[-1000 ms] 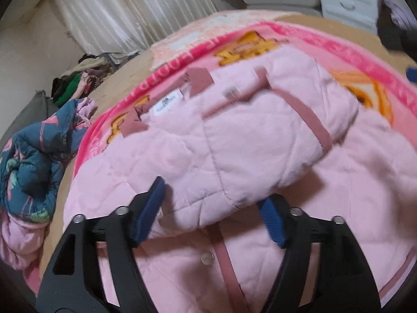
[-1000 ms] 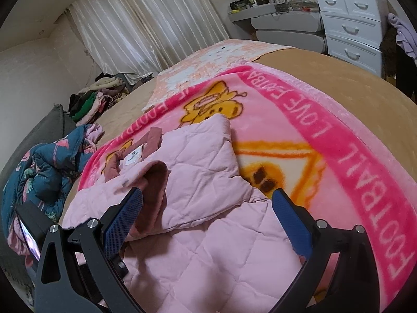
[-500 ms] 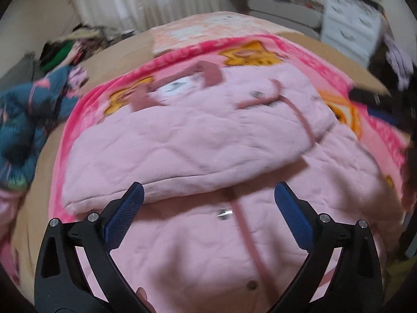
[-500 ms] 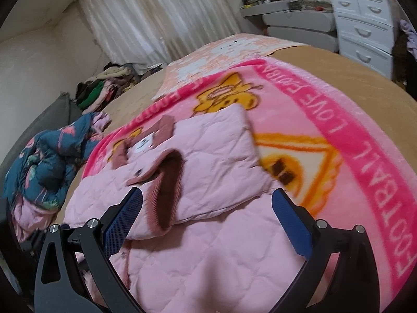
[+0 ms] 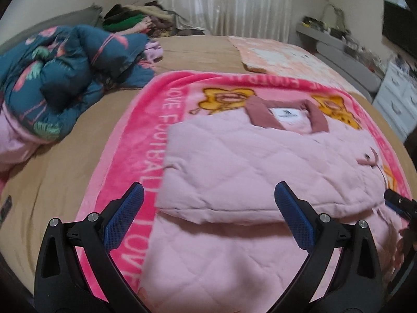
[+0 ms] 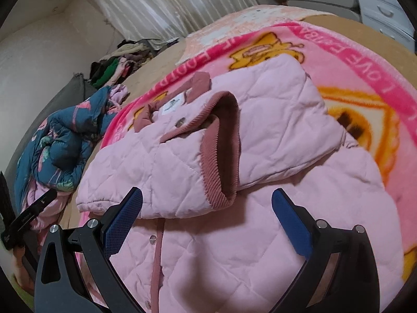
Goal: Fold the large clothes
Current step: 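Grasp the ribbed sleeve cuff with the right tool and lay it flat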
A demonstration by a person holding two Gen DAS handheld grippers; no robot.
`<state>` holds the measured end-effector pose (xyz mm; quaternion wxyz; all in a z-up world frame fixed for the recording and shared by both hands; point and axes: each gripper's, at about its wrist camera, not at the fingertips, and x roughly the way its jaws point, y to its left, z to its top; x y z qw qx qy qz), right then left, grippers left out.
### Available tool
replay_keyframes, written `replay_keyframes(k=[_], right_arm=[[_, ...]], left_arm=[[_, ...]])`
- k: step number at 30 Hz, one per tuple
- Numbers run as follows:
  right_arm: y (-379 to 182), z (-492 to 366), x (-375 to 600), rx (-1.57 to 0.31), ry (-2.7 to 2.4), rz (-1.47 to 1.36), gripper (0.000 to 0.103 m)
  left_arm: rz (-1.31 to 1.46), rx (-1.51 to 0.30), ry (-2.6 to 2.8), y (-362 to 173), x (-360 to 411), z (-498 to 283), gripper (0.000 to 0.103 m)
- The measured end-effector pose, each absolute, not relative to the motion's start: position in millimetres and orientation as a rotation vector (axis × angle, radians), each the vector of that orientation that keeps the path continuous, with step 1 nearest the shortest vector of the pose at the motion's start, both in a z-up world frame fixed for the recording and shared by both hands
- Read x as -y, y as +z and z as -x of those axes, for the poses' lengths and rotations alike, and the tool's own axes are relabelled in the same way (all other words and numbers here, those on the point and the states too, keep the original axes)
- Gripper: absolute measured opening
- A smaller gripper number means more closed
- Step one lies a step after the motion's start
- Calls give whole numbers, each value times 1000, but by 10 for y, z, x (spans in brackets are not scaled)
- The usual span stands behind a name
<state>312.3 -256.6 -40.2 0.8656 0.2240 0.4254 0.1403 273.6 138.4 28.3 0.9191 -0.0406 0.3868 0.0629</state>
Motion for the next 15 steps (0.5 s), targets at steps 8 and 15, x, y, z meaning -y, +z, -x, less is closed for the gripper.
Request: replay_keyframes(k=[8, 15], right_arm=[[-502, -3219, 2518, -911, 308, -600, 23], [175, -3249, 2254, -705, 348, -338, 16]], left_arm=[[224, -745, 116, -48, -1833, -2860, 94], [283, -770, 110, -78, -1994, -3058, 94]])
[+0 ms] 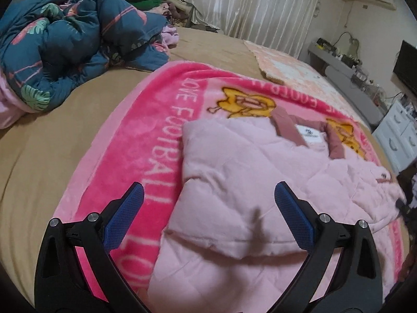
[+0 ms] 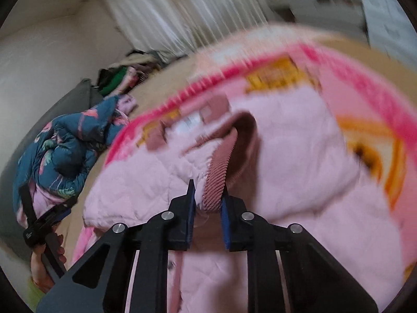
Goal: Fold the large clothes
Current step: 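Grasp the ribbed sleeve cuff with the right tool and lay it flat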
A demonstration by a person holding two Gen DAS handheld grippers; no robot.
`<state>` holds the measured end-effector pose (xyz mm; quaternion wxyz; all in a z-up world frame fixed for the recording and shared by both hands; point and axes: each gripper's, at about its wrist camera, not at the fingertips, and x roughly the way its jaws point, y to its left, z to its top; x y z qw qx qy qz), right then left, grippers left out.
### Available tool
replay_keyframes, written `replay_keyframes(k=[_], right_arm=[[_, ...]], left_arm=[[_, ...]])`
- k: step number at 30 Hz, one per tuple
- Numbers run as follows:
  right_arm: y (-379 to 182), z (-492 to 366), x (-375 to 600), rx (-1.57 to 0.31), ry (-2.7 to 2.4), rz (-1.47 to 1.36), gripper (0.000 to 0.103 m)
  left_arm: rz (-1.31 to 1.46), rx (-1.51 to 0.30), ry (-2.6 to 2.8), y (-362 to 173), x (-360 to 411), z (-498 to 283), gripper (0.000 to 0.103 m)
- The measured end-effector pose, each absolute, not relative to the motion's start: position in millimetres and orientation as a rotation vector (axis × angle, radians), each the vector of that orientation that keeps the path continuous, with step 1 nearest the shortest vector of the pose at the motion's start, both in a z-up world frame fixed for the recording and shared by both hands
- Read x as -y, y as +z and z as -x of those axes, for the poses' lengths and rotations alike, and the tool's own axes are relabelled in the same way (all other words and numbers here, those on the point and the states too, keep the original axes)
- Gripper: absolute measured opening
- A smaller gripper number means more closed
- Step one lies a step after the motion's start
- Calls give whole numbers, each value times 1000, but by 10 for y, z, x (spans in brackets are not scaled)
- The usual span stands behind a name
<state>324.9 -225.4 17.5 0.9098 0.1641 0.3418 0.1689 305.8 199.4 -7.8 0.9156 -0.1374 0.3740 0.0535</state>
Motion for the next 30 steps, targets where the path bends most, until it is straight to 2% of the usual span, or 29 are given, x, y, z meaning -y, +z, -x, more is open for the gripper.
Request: replay_keyframes(k=[4, 7, 12, 18, 23, 25, 28, 30], right_arm=[[721, -3324, 2173, -552, 364, -177, 15], [843, -3410, 2226, -509, 310, -89, 15], [678, -3527, 2439, -541, 263, -101, 15], [174, -3564, 2544, -661, 232, -137, 16], [-90, -3575, 2548, -754, 214, -157, 27], [-155, -3552, 2535, -782, 208, -145, 30], [-134, -3510, 2570, -784, 185, -150, 33], [-64, -3469, 2583, -762, 163, -145, 42]], left_arm=[[262, -747, 83, -42, -1887, -3102, 94], [241, -750, 42, -86, -1741, -3136, 94], [191, -757, -16, -138, -1498, -3163, 94], [151, -762, -60, -192, -1332, -3172, 90], [144, -769, -88, -217, -1277, -3189, 80], [143, -775, -97, -237, -1258, -3196, 71], [140, -799, -110, -295, -1223, -3215, 64], [133, -833, -109, -356, -1197, -3244, 63]])
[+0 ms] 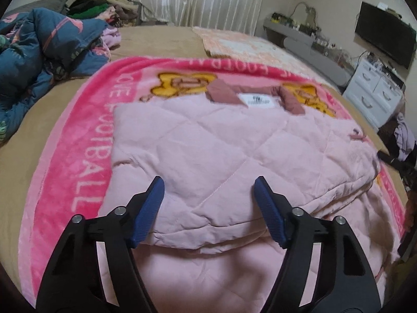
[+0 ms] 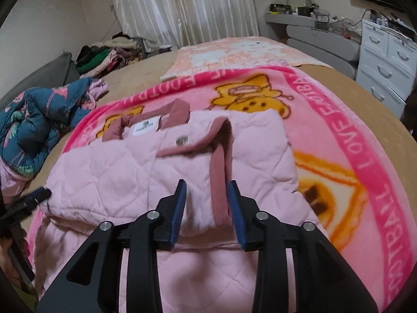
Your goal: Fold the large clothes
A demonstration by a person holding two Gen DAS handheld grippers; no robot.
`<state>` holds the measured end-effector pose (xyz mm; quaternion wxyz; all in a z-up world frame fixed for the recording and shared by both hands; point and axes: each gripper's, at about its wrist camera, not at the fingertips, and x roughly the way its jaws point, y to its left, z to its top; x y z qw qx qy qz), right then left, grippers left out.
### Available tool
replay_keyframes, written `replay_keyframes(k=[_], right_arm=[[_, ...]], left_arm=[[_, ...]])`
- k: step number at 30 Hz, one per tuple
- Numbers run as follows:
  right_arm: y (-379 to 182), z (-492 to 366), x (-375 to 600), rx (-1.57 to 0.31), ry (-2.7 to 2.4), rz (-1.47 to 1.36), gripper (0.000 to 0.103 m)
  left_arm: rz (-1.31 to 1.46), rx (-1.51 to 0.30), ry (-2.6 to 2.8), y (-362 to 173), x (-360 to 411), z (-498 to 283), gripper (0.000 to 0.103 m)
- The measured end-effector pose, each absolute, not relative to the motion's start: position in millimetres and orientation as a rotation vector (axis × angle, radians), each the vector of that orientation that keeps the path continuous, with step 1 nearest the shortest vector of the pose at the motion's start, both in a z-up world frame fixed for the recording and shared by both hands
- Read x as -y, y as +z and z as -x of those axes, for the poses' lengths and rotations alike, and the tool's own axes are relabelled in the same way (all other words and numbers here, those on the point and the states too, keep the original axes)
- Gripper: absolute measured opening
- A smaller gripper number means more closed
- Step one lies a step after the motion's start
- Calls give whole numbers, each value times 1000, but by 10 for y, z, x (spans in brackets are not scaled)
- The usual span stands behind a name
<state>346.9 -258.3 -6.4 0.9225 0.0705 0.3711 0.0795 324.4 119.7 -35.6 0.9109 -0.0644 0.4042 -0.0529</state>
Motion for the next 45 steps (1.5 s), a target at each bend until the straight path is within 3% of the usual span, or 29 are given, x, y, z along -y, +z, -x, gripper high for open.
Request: replay_keyframes(k=[1, 4, 7, 14, 21, 34, 36, 38, 41, 45], right_arm=[[4, -3438, 2582, -738, 151, -137, 50], [161, -3422, 2495, -706, 180, -103, 58], [250, -3486, 2273, -719, 244, -38, 74], [140, -3786, 1641, -789, 340, 111, 75], [-512, -4154, 1476, -1007, 320, 82, 77], [-671, -4075, 1429, -986, 281, 82, 80], [-618, -4038, 1470, -985, 289, 57, 82], [-579, -4004, 1496, -984, 292, 34, 91], [-526, -3935, 1535, -979, 290, 8, 98], [-473, -3856, 1547, -973, 286, 11, 99]], left_arm=[[134, -850, -109, -386, -1190, -3254, 62], [159, -880, -110, -462, -1219, -3266, 63], [159, -900, -105, -540, -1219, -3282, 63], [150, -933, -89, -624, -1197, -3287, 64], [165, -936, -94, -640, -1218, -3292, 64], [169, -936, -90, -602, -1206, -3283, 63], [178, -933, -92, -564, -1218, -3273, 63], [189, -932, -95, -531, -1229, -3268, 64], [191, -931, -104, -485, -1217, -3262, 71], [189, -922, -114, -409, -1185, -3242, 80]])
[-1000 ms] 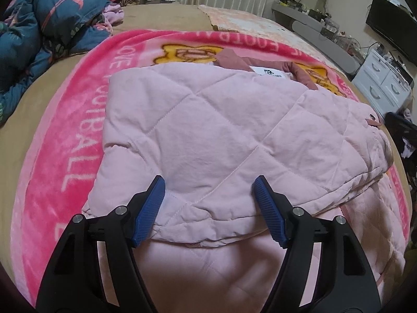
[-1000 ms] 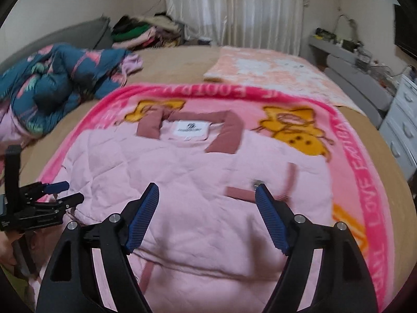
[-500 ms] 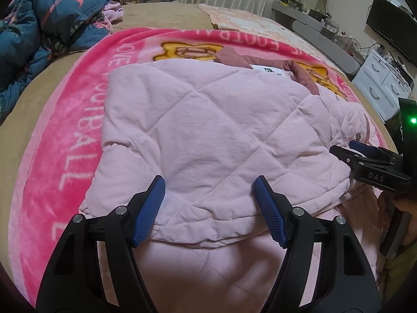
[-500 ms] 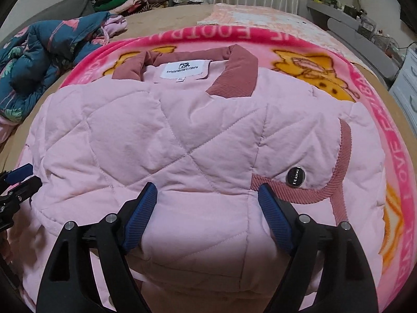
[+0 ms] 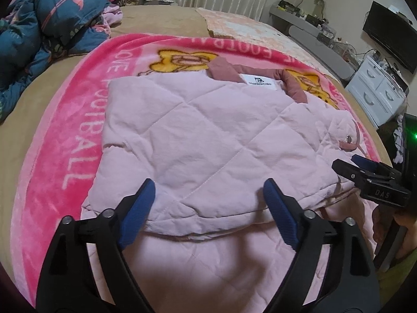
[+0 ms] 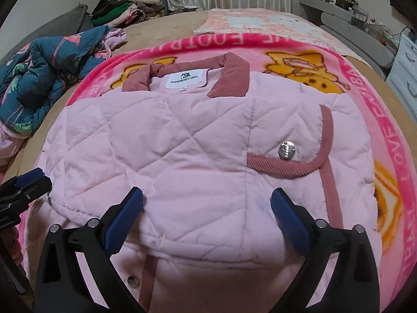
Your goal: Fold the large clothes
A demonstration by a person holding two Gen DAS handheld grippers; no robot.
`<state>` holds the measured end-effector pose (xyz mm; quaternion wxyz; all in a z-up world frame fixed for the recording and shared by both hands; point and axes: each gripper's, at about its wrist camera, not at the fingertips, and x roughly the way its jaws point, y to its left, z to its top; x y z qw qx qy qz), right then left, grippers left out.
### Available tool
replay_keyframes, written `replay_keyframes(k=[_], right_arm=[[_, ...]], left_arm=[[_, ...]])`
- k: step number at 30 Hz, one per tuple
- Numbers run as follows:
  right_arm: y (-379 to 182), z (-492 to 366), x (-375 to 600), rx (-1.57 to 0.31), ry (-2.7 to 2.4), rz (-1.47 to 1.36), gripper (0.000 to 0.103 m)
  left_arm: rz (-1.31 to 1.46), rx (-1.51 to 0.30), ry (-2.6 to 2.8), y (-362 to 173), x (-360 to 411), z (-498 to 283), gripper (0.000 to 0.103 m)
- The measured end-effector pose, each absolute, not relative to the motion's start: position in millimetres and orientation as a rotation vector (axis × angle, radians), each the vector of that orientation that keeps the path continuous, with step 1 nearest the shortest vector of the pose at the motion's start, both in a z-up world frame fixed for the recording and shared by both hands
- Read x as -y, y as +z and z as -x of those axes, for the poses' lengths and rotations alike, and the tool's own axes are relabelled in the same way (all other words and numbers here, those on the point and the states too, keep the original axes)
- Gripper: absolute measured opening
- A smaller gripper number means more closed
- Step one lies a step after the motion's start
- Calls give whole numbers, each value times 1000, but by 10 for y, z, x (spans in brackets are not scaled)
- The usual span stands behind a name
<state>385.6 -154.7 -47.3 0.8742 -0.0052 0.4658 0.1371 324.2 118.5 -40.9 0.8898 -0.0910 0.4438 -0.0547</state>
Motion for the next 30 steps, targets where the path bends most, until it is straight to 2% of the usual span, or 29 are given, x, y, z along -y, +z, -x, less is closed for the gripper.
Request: replay_keyframes(k=[9, 30], right_arm=[[-293, -3628, 1756, -925, 248, -96, 99], [315, -3155, 1918, -794, 223, -80, 99]], left_arm=[[152, -896, -114, -197, -1115, -3148, 94], [136, -806, -133, 291, -1098, -2874, 94]])
